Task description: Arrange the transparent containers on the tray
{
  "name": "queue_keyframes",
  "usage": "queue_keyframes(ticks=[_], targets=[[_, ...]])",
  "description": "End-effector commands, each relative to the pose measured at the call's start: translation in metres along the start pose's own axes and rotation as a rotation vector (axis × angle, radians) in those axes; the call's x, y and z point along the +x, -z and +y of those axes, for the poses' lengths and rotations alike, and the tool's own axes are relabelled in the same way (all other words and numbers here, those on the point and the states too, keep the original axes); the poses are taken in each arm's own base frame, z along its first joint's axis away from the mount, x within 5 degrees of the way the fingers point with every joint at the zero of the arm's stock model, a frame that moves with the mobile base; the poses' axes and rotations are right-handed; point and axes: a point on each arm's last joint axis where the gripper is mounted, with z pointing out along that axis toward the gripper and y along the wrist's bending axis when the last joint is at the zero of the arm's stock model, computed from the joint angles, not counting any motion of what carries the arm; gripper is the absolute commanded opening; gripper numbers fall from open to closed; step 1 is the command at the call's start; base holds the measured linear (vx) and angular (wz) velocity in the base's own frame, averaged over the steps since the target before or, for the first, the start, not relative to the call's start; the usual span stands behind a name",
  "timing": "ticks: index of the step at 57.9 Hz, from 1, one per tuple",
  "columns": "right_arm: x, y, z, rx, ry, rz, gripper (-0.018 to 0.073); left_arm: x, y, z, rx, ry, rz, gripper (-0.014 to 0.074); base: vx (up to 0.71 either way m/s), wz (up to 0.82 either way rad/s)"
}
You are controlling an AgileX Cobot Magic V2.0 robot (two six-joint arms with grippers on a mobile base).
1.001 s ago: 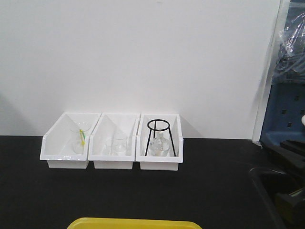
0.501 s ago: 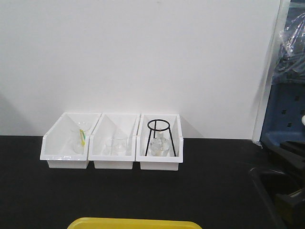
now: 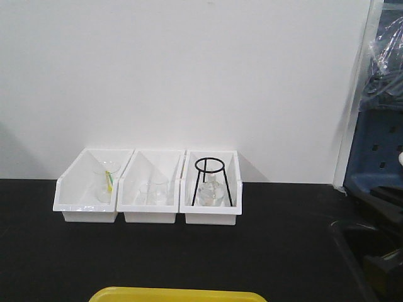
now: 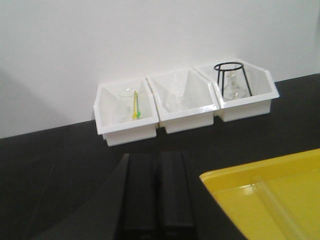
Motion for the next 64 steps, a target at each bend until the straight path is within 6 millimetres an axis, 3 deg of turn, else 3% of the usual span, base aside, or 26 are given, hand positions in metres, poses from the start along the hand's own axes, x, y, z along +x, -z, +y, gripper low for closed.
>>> queue_keyframes(ticks=[1,8,11,64], targets=[[-0.016,0.007,-0.001,-0.011,0.026,-0.105,0.0164,0.013,0.004,0.000,-0.036,0.013,-0.114,-0.0009,0.00,0.00],[-0.016,0.007,-0.001,-0.010,0.025,-0.101,0.0164,0.059,-0.002,0.000,-0.072,0.080,-0.100,-0.0008,0.00,0.00],[-0.016,0.007,-0.001,-0.009,0.025,-0.099,0.0164,0.066,-0.003,0.000,-0.083,0.128,-0.021,-0.0008,0.00,0.01],[-0.015,0.006,-0.001,-0.005,0.026,-0.092,0.0164,0.069,-0.003,0.000,-0.085,0.125,0.022,-0.0008,0.00,0.00]])
